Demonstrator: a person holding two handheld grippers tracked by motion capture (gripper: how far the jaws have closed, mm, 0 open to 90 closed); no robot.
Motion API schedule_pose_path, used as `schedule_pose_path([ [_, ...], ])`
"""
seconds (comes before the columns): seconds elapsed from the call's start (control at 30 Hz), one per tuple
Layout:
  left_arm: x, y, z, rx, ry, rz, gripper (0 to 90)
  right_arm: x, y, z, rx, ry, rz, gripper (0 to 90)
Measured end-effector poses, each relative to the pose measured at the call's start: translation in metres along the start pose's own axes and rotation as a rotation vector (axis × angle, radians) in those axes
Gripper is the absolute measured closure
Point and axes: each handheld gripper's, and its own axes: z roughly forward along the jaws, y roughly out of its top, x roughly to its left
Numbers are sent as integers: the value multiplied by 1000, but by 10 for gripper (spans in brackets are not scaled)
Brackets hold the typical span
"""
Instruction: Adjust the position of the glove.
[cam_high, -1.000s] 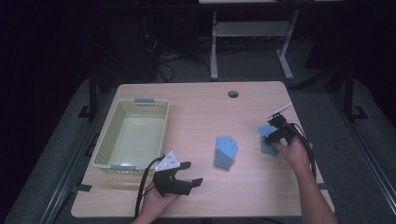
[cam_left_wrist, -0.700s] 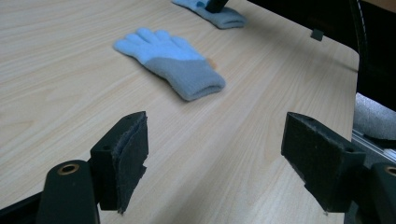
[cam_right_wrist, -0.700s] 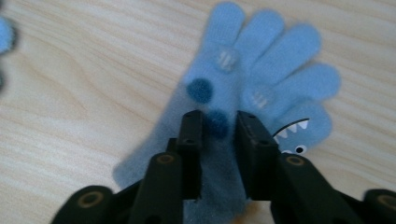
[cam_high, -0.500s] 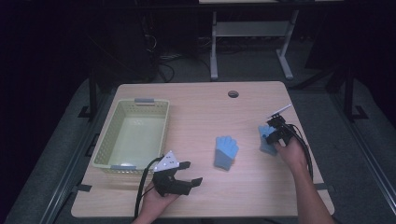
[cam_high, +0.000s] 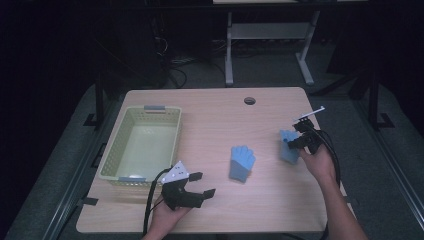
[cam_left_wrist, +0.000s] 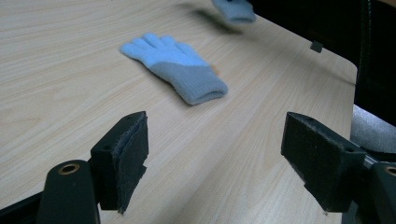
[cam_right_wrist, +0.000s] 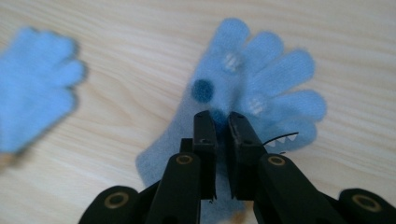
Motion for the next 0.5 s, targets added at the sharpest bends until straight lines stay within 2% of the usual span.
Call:
schedule_pose_path([
  [0.1, 0, 0, 0, 4, 3, 3, 231, 3, 1, -6, -7, 6, 8, 832],
  [0.13, 0, 0, -1, 3, 5, 7, 231, 7, 2, -12, -15, 8, -6, 832],
  [0.37, -1, 0, 0, 2, 7, 10, 231, 23, 8, -32, -34, 37, -40, 831],
  [0.5, -1, 0, 0, 3, 7, 8, 231, 34, 10, -41, -65, 86, -74, 829],
])
